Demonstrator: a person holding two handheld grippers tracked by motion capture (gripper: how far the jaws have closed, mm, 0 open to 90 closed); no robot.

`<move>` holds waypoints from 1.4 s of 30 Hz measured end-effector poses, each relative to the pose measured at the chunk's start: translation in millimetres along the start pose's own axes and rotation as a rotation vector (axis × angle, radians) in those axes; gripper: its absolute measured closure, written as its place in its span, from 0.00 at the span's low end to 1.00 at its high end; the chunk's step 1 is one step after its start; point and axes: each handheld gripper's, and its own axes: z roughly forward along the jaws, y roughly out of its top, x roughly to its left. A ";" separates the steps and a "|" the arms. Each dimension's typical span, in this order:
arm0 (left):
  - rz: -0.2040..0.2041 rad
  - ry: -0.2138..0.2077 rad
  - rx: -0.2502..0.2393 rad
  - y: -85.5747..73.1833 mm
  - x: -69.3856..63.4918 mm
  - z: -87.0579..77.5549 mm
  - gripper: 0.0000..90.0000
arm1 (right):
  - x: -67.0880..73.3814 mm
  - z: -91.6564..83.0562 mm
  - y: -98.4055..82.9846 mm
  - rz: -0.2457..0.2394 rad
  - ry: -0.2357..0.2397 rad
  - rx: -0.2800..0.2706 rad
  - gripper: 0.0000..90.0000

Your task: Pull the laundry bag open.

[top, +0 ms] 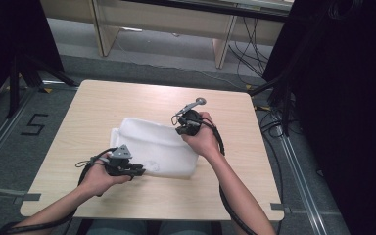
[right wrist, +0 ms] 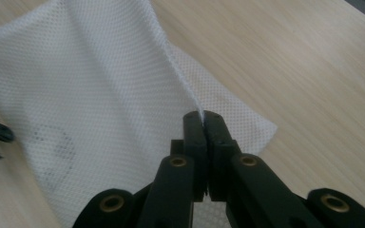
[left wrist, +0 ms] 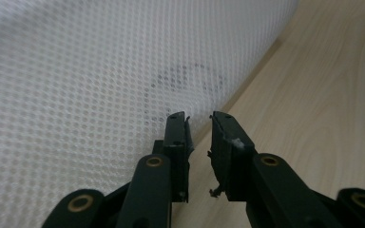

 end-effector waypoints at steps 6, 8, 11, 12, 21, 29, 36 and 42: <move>0.016 0.026 0.088 2.3 6.2 16.2 0.87 | 9.7 -14.5 -4.9 0.015 0.034 -0.063 1.00; 0.021 0.035 0.083 3.4 7.2 17.1 0.87 | 10.5 -17.0 -4.9 -0.004 0.032 -0.061 1.00; -0.003 0.044 0.066 5.0 8.4 19.6 0.86 | 20.1 -27.0 -3.0 -0.045 0.047 -0.083 1.00; -0.003 0.044 0.066 5.0 8.4 19.6 0.84 | 22.7 -29.6 -2.5 -0.057 0.045 -0.087 1.00; -0.001 0.045 0.071 5.7 4.8 18.0 0.85 | 40.9 -41.5 -8.4 -0.100 0.060 -0.116 1.00; 0.030 0.033 0.101 9.2 -3.0 24.9 0.89 | 35.6 -41.2 -12.4 -0.102 0.069 -0.143 1.00; 0.023 0.070 0.101 12.2 7.5 28.2 0.90 | 41.5 -48.1 -12.5 -0.107 0.087 -0.158 1.00; -0.024 0.072 0.093 9.8 11.4 27.1 0.88 | 51.7 -53.7 -14.5 -0.100 0.087 -0.164 1.00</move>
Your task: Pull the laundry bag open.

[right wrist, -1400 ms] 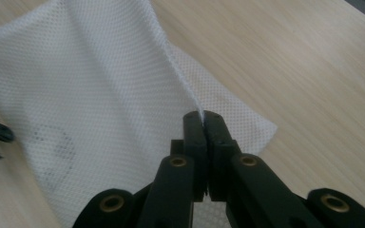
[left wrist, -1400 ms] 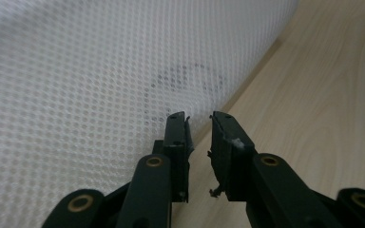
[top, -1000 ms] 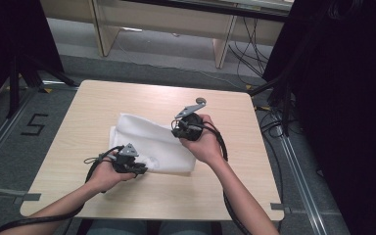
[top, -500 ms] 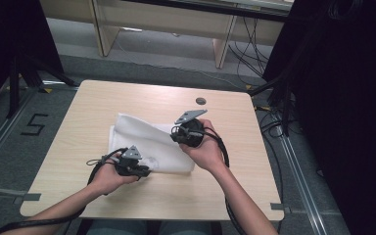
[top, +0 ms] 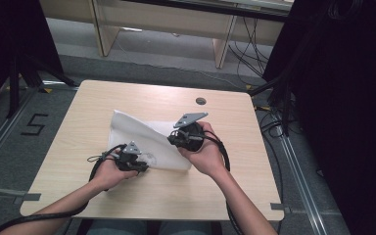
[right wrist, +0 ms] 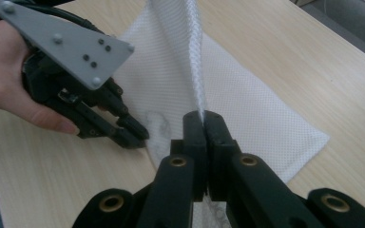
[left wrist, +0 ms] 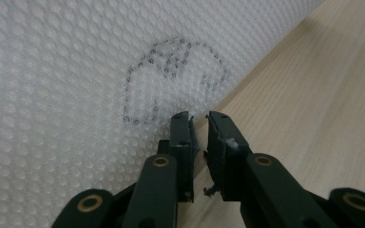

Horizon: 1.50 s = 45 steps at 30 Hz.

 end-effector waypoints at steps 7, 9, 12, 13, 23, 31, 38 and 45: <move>-0.021 -0.061 0.004 -4.9 -6.6 -17.5 0.88 | 11.6 -3.4 -4.1 -0.024 0.037 -0.001 1.00; -0.020 -0.066 0.004 -8.2 -7.0 -26.3 0.88 | 15.5 -3.4 -6.3 -0.029 0.033 0.002 1.00; -0.030 -0.069 -0.003 -11.8 -6.5 -40.2 0.87 | 21.0 -5.3 -9.8 -0.040 0.043 0.008 1.00; -0.032 -0.060 -0.014 -13.2 -5.7 -45.2 0.87 | 22.5 -6.5 -11.0 -0.051 0.055 0.010 1.00; -0.105 0.052 -0.039 -54.6 21.3 -98.2 0.81 | 41.4 -5.8 -29.8 -0.089 0.094 0.055 1.00; -0.188 0.116 -0.071 -65.5 41.5 -113.0 0.78 | 52.8 -8.6 -36.9 -0.093 0.112 0.054 1.00; -0.265 0.164 -0.090 -69.7 55.6 -116.3 0.74 | 63.1 -8.4 -48.2 -0.085 0.153 0.069 1.00; -0.304 0.198 -0.104 -72.1 64.4 -119.8 0.73 | 71.8 -3.4 -57.9 -0.094 0.188 0.089 1.00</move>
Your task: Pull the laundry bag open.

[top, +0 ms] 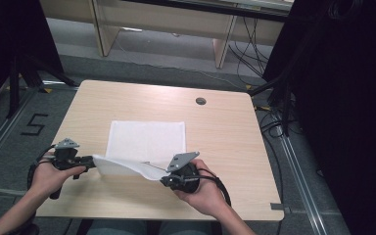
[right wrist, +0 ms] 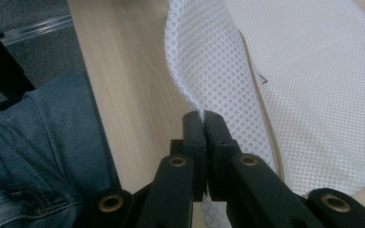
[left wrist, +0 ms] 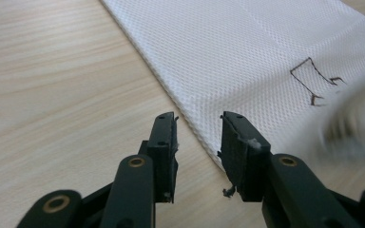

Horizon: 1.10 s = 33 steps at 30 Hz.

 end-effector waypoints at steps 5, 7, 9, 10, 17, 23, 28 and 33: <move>-0.009 0.017 -0.024 0.0 2.8 -0.7 0.72 | 5.1 2.0 -3.3 0.006 0.018 0.018 1.00; 0.002 0.014 -0.027 -0.1 1.8 0.3 0.70 | 7.2 3.0 -5.8 -0.004 0.032 0.030 1.00; -0.002 0.013 -0.038 0.0 -0.6 1.8 0.69 | 9.1 5.7 -9.5 -0.003 0.036 0.036 1.00; -0.002 0.013 -0.038 0.0 -0.6 1.8 0.68 | 9.1 5.7 -9.5 -0.003 0.036 0.036 1.00; 0.036 0.003 -0.042 1.2 -3.8 3.5 0.67 | 12.3 16.1 -20.8 0.018 0.067 0.081 1.00; 0.088 -0.017 -0.055 2.4 -11.0 5.6 0.63 | 13.0 29.7 -28.7 0.021 0.095 0.130 1.00; 0.126 -0.037 -0.060 3.6 -18.8 8.5 0.61 | 13.2 38.3 -32.2 0.030 0.108 0.161 0.99; 0.165 -0.064 -0.063 4.1 -26.6 12.6 0.58 | 12.9 43.0 -33.7 0.040 0.106 0.181 0.99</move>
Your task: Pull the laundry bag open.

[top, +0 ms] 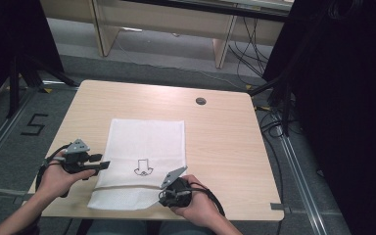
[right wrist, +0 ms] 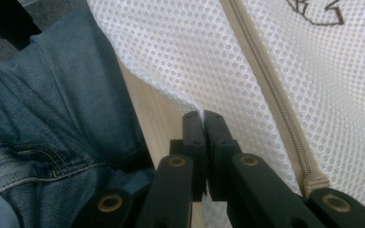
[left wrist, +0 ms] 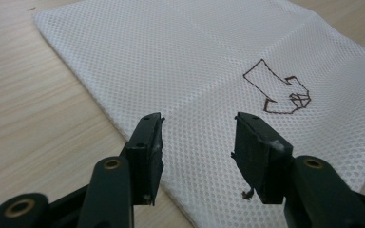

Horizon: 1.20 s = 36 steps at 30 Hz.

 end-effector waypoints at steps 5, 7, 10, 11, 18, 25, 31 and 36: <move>0.028 -0.013 0.005 -0.4 -4.5 3.7 0.52 | -3.4 8.1 0.7 0.000 -0.001 0.027 0.99; 0.044 -0.002 0.004 -0.2 -5.8 4.4 0.52 | -2.9 8.0 1.1 0.011 0.002 0.035 0.99; 0.027 -0.016 -0.010 -0.4 -10.9 6.4 0.51 | -6.1 10.8 3.9 0.021 -0.011 0.041 0.99; 0.027 -0.016 -0.010 -0.4 -10.9 6.4 0.52 | -6.1 10.8 3.9 0.021 -0.011 0.041 0.99; 0.050 -0.059 -0.008 1.1 -20.8 6.8 0.52 | -14.2 16.9 8.8 0.061 -0.031 0.048 0.99; 0.054 -0.075 -0.009 0.0 -22.6 7.1 0.50 | -18.2 12.6 5.1 0.115 -0.009 0.036 0.86; 0.081 -0.065 -0.045 3.0 -24.4 4.6 0.52 | -19.4 -8.4 -1.1 0.125 -0.020 -0.066 0.75; 0.085 -0.106 -0.050 4.0 -30.0 5.1 0.60 | -24.7 -21.8 -9.2 0.161 -0.034 -0.124 0.73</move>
